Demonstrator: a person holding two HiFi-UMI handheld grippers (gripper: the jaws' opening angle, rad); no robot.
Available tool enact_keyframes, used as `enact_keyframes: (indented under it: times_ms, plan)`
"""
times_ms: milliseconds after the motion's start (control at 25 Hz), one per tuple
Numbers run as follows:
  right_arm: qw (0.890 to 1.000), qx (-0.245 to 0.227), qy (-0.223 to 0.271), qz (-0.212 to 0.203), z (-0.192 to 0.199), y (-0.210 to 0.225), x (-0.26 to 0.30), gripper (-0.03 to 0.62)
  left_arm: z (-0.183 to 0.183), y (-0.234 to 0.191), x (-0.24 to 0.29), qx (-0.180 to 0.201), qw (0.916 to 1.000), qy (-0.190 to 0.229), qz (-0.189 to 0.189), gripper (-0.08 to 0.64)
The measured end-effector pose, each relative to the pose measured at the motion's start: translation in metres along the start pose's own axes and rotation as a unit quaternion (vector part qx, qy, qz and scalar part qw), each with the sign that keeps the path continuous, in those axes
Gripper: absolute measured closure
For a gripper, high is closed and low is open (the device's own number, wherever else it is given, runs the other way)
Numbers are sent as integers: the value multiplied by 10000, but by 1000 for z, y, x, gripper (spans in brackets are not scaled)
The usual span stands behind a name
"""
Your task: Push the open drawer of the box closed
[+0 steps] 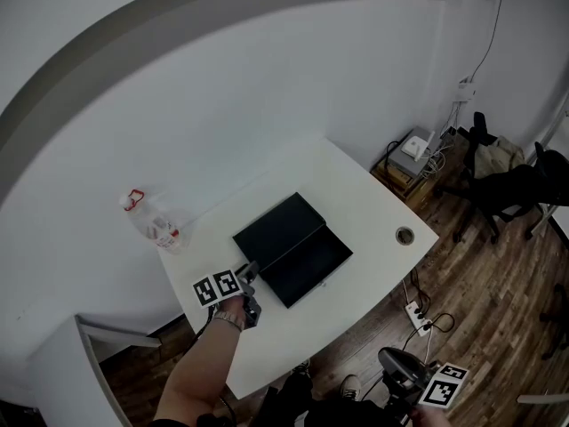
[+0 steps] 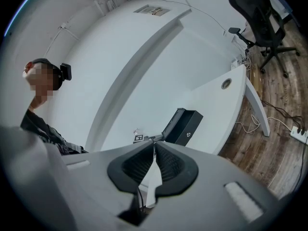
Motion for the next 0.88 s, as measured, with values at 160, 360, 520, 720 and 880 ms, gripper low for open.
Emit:
enact_keyframes:
  times_ms: [160,360,520,720,880]
  plan:
    - [9999,73,-127,24,2,8,11,574,-1,1,4,-9,9999,-94,90,422]
    - [9976,-92,-658,201,9,32,55,563,-3,-3,6,-82,9993,-213,301,428]
    - [9892,-663,-1226,454,6,56,105,537,-4,-4,6,-90,9985,-308,454,426]
    - [9660,-1448,-1900,989,-3,84,169,512,-3,-4,8,-146,9969,-420,655,420]
    - [9464,-1866,-2329,1234,-4,99,201,509,-3,-4,8,-136,9961,-455,748,417]
Point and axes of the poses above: the fingertips, and each gripper's own axes: x forward along the fingers, y to its right, z out of its underside, the point moved 7 cm from there along -x, backward along the fingers, and after that the axes turned 1 degree about y, right-handed, at the moved point
